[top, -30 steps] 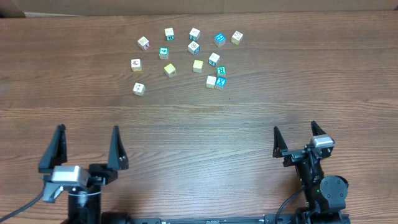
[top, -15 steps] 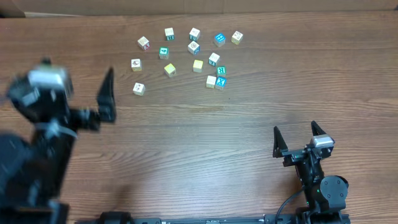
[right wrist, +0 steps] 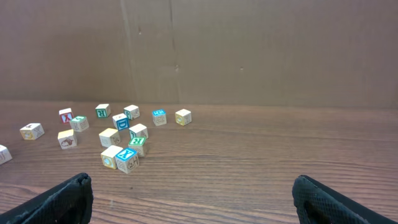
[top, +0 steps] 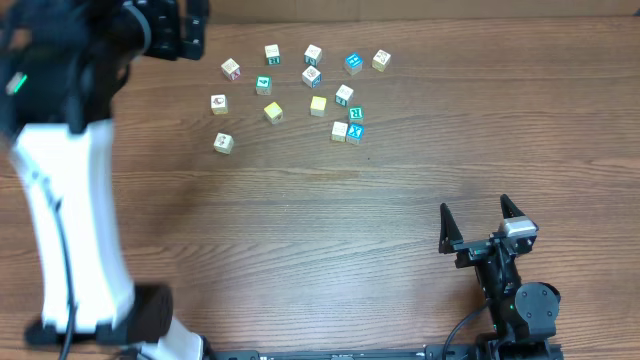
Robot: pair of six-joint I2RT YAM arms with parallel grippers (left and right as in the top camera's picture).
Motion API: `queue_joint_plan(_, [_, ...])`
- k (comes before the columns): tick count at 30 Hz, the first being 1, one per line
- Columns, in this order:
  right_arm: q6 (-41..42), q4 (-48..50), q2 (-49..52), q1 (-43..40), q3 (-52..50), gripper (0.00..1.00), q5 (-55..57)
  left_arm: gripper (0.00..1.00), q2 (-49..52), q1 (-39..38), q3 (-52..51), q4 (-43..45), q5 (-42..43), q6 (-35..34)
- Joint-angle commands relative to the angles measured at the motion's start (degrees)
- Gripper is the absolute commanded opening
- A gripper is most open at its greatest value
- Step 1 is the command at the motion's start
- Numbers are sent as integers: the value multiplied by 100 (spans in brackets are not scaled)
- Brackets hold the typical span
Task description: Form a tower
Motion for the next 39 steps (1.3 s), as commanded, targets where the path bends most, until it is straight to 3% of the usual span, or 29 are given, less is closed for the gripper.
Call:
queue_joint_plan(1, [-9, 15, -37, 35, -61, 100, 57, 100, 667, -2, 96, -234, 101, 109])
queue_joint_plan(5, [-9, 15, -37, 35, -61, 100, 57, 100, 1344, 2, 94, -457, 37, 109])
queue_joint_plan(7, [-9, 15, -37, 35, -61, 100, 57, 81, 1655, 2, 94, -638, 35, 109])
queue_joint_plan(9, [-9, 15, -37, 35, -61, 100, 57, 56, 1937, 2, 94, -887, 37, 107])
queue_joint_plan(10, [-9, 15, -37, 35, -61, 100, 57, 55, 2076, 2, 94, -1034, 37, 107])
queue_joint_plan(21, [-9, 15, -37, 35, -61, 100, 57, 78, 3595, 2, 90, -1849, -72, 107])
queue_joint_plan(24, [-9, 15, -37, 35, -61, 100, 57, 95, 3928, 2, 90, -1882, -74, 109])
queue_joint_plan(26, [-9, 15, -37, 35, -61, 100, 57, 99, 4135, 7, 90, -1891, -74, 109])
queue_joint_plan(35, [-9, 15, -37, 35, -61, 100, 57, 100, 4509, 7, 90, -1818, -203, 122])
queue_joint_plan(38, [-9, 15, -37, 35, -61, 100, 57, 78, 4509, 7, 90, -1810, -201, 155])
queue_joint_plan(39, [-9, 15, -37, 35, -61, 100, 57, 77, 4509, 7, 90, -1805, -201, 153])
